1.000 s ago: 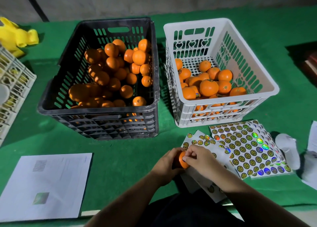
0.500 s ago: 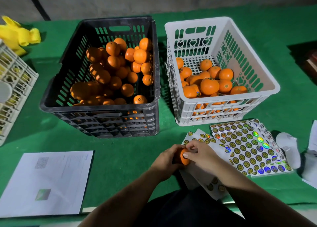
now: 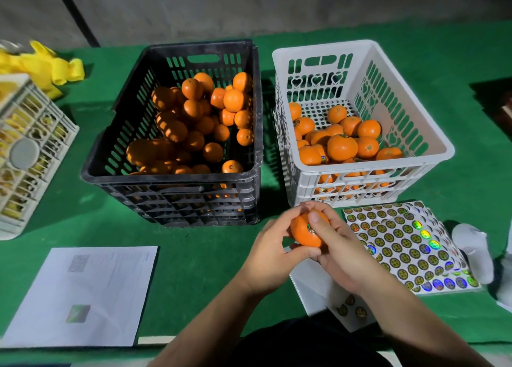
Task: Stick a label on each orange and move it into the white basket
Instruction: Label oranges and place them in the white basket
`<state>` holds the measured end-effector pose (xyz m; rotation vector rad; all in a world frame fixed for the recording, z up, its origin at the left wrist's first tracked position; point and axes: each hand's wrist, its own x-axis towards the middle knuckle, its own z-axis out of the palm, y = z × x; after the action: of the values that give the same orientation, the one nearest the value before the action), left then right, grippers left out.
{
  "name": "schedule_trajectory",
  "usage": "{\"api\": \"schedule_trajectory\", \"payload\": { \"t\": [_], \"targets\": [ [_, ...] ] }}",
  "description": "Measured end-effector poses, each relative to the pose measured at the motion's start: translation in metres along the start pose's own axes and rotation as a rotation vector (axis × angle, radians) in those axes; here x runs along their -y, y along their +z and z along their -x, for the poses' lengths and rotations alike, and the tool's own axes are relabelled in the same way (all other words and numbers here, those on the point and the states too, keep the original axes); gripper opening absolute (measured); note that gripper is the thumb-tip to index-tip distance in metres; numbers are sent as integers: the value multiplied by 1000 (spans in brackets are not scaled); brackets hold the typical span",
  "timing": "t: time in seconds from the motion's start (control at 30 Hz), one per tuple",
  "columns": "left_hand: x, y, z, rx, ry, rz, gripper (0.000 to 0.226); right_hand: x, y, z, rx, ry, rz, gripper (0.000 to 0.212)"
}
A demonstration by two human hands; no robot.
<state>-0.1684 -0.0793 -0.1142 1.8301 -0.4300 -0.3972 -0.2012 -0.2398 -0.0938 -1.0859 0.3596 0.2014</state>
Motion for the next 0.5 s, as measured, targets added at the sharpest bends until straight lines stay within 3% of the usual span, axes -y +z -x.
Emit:
{"api": "schedule_trajectory", "payload": {
  "t": [0.2, 0.3, 0.4, 0.5],
  "targets": [
    [-18, 8, 3, -58, 7, -66, 74, 15, 11, 4, -95, -110, 153, 40],
    [-33, 2, 0, -94, 76, -225, 72, 24, 15, 6, -119, -171, 213, 38],
    [-52, -8, -8, -122, 166, -294, 73, 40, 17, 5, -74, -266, 274, 43],
    [-66, -12, -17, -234, 149, -343, 77, 65, 23, -4, -3, -315, 381, 39]
  ]
}}
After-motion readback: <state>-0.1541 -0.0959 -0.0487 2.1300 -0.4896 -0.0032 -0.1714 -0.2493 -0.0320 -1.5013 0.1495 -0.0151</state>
